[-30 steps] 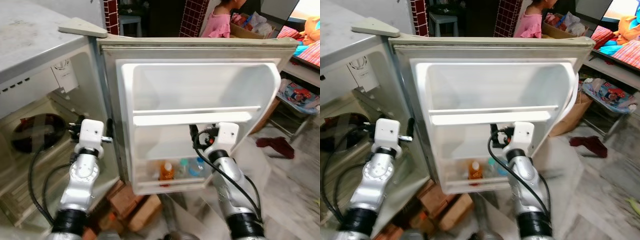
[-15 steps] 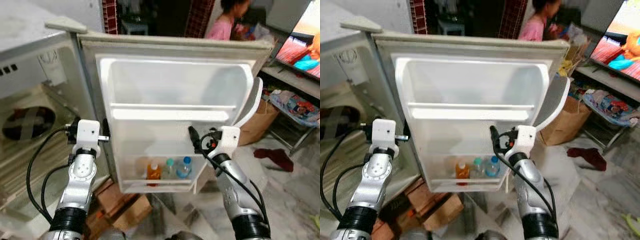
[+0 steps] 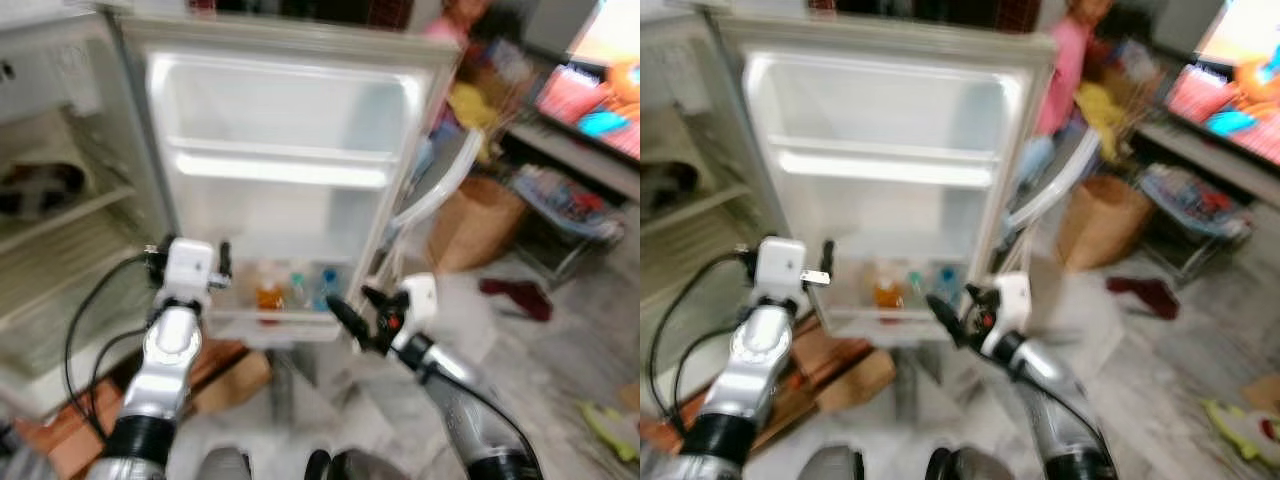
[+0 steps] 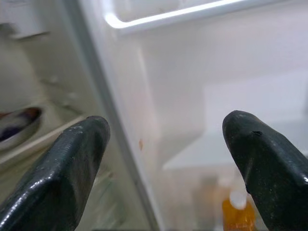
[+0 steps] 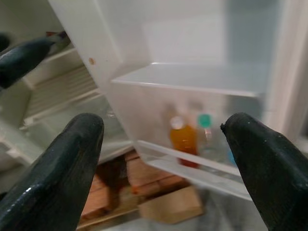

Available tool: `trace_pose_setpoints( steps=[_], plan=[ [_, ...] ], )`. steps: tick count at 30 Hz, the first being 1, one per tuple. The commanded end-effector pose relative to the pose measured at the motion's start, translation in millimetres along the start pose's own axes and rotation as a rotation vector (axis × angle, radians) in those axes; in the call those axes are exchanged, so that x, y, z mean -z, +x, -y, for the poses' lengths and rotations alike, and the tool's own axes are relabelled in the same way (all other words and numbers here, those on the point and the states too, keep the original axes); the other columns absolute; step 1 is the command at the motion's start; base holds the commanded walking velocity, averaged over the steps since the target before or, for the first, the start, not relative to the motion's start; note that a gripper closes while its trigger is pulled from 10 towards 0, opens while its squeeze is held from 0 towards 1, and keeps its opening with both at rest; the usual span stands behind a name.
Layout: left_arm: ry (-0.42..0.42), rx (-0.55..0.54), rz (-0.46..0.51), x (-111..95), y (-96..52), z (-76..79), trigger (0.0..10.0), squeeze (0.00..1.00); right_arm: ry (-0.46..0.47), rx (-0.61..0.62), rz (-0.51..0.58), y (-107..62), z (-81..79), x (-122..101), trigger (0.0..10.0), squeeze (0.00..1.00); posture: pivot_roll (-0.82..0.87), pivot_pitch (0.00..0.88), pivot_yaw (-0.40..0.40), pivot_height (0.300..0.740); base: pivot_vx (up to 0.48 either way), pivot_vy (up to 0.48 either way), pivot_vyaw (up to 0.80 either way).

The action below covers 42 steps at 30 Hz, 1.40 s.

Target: Restocking fridge

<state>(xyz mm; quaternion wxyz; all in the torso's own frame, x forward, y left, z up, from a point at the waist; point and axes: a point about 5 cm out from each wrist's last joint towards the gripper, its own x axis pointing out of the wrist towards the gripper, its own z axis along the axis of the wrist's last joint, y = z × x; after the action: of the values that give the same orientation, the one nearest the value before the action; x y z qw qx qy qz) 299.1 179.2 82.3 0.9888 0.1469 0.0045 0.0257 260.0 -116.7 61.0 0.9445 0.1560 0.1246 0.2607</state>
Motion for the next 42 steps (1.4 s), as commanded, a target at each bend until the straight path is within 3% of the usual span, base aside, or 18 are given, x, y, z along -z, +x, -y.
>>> trace_pose_setpoints(
  steps=[1, 14, 21, 25, 27, 33, 36, 42],
  plan=[
    [-0.001, 0.015, -0.020, 5.2, -3.5, 4.7, 10.0, 0.00, -0.033, 0.125, 0.071, 1.5, 14.7, -15.3, 10.0, 0.00, 0.03, 0.000, -0.084, 0.740, 0.000, 0.000, 0.00],
    [-0.029, 0.042, 0.008, 3.2, -5.8, 1.1, 10.0, 0.00, -0.059, 0.399, 0.200, -3.4, 40.6, -32.9, 10.0, 0.00, 0.04, 0.000, -0.086, 0.740, 0.000, 0.000, 0.00],
    [-0.019, 0.060, -0.013, 9.2, -12.2, -7.9, 10.0, 0.00, -0.175, 0.566, 0.227, -16.6, 55.4, -37.9, 10.0, 0.00, 0.01, 0.000, -0.053, 0.740, 0.000, 0.000, 0.00],
    [0.000, 0.074, -0.037, 17.8, -22.1, -16.7, 10.0, 0.00, -0.261, 0.675, 0.213, -38.0, 68.0, -31.3, 10.0, 0.00, -0.02, 0.000, -0.011, 0.740, 0.000, 0.000, 0.00],
    [0.000, 0.091, -0.040, 19.0, -24.0, -16.3, 10.0, 0.00, -0.226, 0.672, 0.217, -42.1, 69.4, -28.6, 10.0, 0.00, -0.02, 0.000, -0.009, 0.740, 0.000, 0.000, 0.00],
    [-0.020, 0.141, -0.024, 15.1, -19.5, -11.8, 10.0, 0.00, -0.258, 0.757, 0.211, -49.3, 75.6, -27.8, 10.0, 0.00, -0.06, 0.000, 0.028, 0.740, 0.000, 0.000, 0.00],
    [-0.016, 0.191, -0.020, 13.9, -15.1, -4.2, 10.0, 0.00, -0.262, 0.747, 0.214, -48.5, 73.5, -27.2, 10.0, 0.00, -0.08, 0.000, 0.037, 0.740, 0.000, 0.000, 0.00],
    [-0.048, 0.231, -0.032, 15.5, -20.9, 2.3, 10.0, 0.00, -0.213, 0.752, 0.248, -52.2, 68.1, -23.8, 10.0, 0.00, -0.08, 0.000, 0.024, 0.740, 0.000, 0.000, 0.00]
  ],
)
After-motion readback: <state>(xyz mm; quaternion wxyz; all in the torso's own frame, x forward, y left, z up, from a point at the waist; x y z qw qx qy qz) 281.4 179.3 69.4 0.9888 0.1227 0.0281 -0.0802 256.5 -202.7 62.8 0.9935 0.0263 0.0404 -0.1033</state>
